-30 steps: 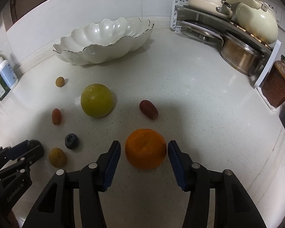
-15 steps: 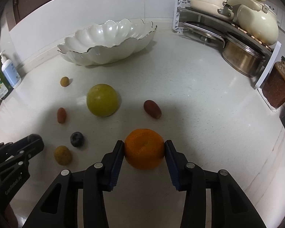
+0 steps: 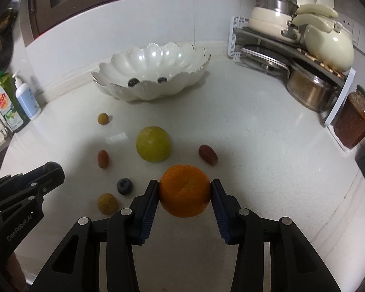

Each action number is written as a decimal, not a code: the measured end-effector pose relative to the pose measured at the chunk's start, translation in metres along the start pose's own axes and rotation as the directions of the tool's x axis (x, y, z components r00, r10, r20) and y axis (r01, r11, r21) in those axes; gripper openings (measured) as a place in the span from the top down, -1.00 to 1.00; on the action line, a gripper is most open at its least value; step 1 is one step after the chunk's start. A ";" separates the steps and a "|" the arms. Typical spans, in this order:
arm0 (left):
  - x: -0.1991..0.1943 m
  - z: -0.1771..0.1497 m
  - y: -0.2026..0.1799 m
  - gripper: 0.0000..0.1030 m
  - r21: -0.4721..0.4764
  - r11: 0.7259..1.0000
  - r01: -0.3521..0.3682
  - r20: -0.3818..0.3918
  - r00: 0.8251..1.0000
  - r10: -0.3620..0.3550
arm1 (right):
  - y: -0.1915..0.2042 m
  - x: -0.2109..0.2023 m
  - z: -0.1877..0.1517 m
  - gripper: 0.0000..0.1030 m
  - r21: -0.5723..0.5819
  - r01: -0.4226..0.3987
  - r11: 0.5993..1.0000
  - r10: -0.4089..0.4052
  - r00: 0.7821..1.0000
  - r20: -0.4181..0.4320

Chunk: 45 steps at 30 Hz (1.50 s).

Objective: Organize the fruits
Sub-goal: 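Lift the plum with the left tool while the right tool lifts the orange toward the bowl, then carry the plum and orange over the white bowl with both tools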

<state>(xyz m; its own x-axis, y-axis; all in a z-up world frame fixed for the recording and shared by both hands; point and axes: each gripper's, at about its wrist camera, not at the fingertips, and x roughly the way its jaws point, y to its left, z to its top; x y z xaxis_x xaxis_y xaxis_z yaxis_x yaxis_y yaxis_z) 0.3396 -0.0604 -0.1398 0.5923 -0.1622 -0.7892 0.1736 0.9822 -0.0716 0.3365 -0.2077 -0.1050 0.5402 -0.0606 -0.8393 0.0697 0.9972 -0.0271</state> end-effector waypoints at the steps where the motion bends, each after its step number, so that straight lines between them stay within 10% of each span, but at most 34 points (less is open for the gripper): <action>1: -0.003 0.001 0.000 0.50 0.000 1.000 0.002 0.009 1.000 -0.002 | 0.001 -0.004 0.001 0.14 -0.001 -0.002 1.000 0.002 1.000 0.010; 45: -0.080 0.088 0.004 0.50 0.002 0.999 -0.041 0.363 0.931 0.037 | 0.027 -0.072 0.095 0.14 -0.056 -0.060 0.997 0.076 0.937 0.341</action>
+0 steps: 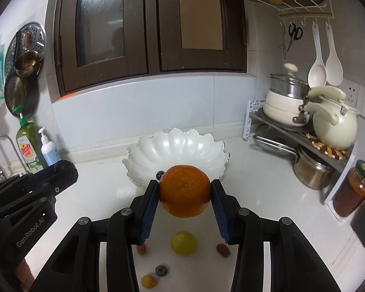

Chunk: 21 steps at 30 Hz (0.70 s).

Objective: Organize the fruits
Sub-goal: 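Carry the plum and orange over the white bowl with both tools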

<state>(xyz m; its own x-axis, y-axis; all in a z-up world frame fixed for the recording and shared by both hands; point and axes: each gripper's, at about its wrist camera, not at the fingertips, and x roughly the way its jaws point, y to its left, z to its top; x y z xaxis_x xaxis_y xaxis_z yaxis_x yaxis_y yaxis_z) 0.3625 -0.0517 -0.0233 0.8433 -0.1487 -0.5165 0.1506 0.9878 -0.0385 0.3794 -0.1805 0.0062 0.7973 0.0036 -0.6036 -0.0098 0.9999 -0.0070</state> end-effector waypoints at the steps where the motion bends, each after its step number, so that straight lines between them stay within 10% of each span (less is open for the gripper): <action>1: 0.001 0.002 0.000 0.50 -0.001 1.000 0.001 0.004 1.000 -0.001 | 0.000 0.000 0.002 0.14 -0.001 0.001 1.000 -0.001 1.000 0.004; 21: 0.039 0.048 -0.004 0.50 0.033 0.999 0.011 0.004 1.000 -0.011 | -0.003 0.038 0.050 0.14 -0.009 0.000 1.000 0.000 1.000 0.010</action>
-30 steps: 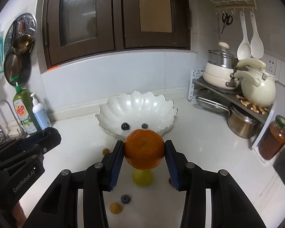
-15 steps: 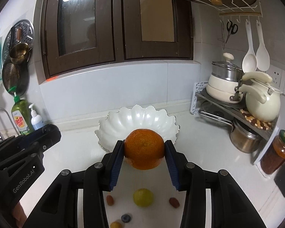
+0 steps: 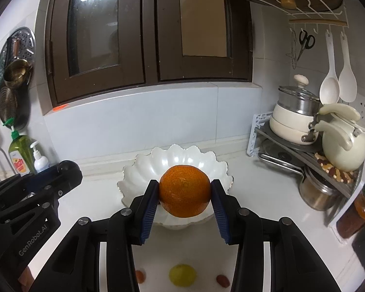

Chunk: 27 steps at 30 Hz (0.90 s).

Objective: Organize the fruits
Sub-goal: 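Carry the plum and orange over the white bowl with both tools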

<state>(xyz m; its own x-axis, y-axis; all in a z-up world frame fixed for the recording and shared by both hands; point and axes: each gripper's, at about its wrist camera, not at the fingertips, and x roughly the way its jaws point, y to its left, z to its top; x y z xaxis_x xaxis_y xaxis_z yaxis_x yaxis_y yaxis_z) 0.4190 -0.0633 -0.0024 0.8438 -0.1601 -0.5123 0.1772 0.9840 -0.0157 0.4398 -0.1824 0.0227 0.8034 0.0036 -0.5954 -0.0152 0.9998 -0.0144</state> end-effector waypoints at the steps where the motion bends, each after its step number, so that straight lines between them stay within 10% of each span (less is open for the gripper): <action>1: 0.003 0.003 0.000 0.50 -0.001 1.000 0.005 -0.003 1.000 -0.005 | 0.000 0.002 0.002 0.14 -0.001 0.000 1.000 0.000 1.000 -0.001; 27: 0.094 0.066 0.005 0.50 0.030 0.999 0.022 -0.130 0.991 -0.018 | -0.015 0.089 0.061 0.14 -0.011 -0.005 1.000 0.004 0.991 -0.136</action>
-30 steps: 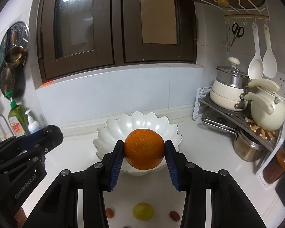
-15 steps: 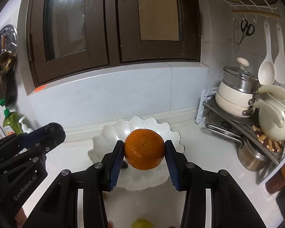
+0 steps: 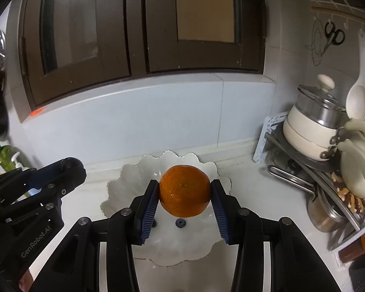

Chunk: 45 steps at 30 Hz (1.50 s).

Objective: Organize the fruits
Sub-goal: 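Carry the plum and orange over the white bowl with both tools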

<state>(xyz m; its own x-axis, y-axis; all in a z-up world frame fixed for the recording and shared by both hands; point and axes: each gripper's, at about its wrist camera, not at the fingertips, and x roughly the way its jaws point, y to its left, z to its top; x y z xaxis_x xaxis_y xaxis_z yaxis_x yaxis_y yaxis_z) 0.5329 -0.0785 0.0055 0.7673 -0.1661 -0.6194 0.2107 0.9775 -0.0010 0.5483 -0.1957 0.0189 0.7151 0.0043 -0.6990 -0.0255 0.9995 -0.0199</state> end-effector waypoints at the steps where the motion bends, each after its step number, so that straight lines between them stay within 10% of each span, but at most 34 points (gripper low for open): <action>1: 0.006 0.002 0.001 0.50 -0.002 1.000 0.004 -0.012 1.000 -0.004 | 0.000 0.005 0.001 0.14 0.000 -0.002 1.000 0.002 1.000 -0.013; 25: 0.122 0.002 0.008 0.50 -0.005 1.000 -0.001 -0.239 0.971 -0.001 | -0.008 0.126 0.002 0.14 -0.031 -0.006 0.999 -0.002 0.967 -0.253; 45: 0.189 -0.016 0.002 0.50 0.001 0.999 0.032 -0.418 0.908 -0.029 | -0.019 0.192 -0.020 0.14 -0.014 -0.008 1.000 0.002 0.905 -0.425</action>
<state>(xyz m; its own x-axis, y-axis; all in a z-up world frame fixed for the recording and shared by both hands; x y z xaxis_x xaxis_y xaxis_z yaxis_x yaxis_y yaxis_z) 0.6689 -0.1060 -0.1243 0.4372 -0.1247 -0.8907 0.2361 0.9715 -0.0202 0.6719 -0.2142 -0.1289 0.3499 -0.0082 -0.9367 -0.0414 0.9988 -0.0242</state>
